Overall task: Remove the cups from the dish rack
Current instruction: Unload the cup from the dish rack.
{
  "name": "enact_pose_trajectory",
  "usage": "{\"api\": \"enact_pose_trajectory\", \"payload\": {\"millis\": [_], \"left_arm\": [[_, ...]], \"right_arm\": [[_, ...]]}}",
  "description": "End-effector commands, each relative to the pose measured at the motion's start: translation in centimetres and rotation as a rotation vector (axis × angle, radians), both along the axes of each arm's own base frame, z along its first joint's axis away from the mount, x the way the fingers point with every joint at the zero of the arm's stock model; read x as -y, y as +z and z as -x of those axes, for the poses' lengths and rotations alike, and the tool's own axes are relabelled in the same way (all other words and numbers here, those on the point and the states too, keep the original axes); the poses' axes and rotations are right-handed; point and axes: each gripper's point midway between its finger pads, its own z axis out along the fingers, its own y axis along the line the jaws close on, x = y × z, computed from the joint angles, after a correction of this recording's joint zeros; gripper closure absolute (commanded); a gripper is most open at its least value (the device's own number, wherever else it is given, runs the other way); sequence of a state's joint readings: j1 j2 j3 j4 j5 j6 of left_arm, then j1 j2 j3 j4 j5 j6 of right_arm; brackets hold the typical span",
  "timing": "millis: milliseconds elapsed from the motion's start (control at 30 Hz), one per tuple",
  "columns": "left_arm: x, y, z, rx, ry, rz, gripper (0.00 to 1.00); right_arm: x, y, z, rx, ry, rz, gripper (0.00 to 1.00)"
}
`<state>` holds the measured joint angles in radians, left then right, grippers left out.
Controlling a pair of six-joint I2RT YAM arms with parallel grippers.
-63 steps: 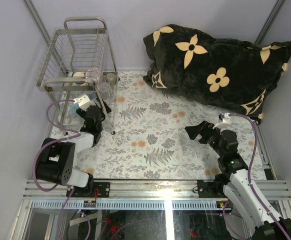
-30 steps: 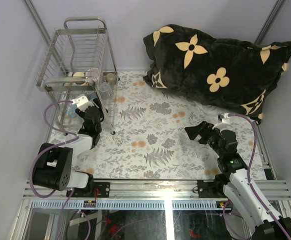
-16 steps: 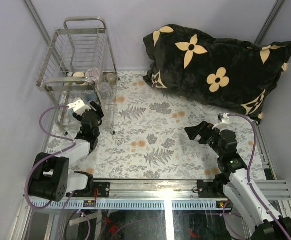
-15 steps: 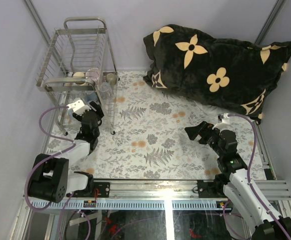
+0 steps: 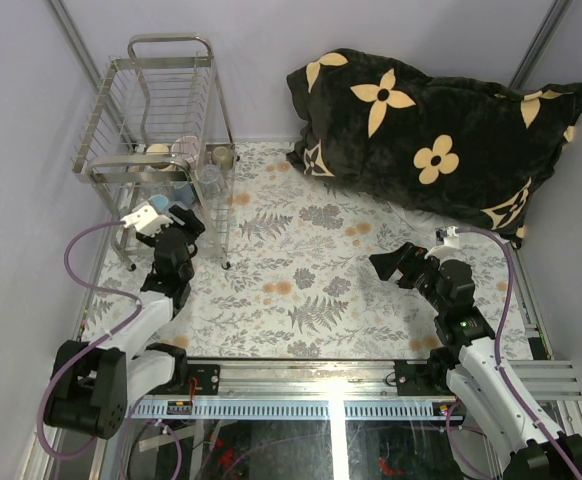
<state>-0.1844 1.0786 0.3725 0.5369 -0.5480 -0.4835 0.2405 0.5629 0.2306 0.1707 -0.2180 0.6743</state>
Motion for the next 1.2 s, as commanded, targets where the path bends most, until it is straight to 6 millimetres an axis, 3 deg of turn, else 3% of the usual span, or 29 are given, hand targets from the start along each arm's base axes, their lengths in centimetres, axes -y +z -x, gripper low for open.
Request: {"api": "enact_pose_trajectory", "payload": {"millis": [0, 300, 567, 733, 1167], "left_arm": [[-0.5, 1.5, 0.8, 0.059, 0.042, 0.032, 0.83], [-0.2, 2.4, 2.1, 0.045, 0.043, 0.053, 0.86], [0.1, 2.8, 4.5, 0.039, 0.079, 0.053, 0.84], [1.0, 2.4, 5.6, 0.009, 0.071, 0.037, 0.84], [3.1, 3.5, 8.3, 0.001, 0.017, 0.114, 0.87]], "right_arm": [[0.0, 1.9, -0.7, 0.073, -0.015, -0.016, 0.05], [0.0, 1.9, -0.7, 0.073, -0.014, -0.018, 0.05], [-0.1, 1.8, -0.7, 0.072, -0.009, -0.020, 0.05], [-0.1, 1.8, -0.7, 0.072, -0.009, -0.018, 0.05], [-0.2, 1.6, -0.8, 0.068, -0.003, -0.018, 0.05]]}}
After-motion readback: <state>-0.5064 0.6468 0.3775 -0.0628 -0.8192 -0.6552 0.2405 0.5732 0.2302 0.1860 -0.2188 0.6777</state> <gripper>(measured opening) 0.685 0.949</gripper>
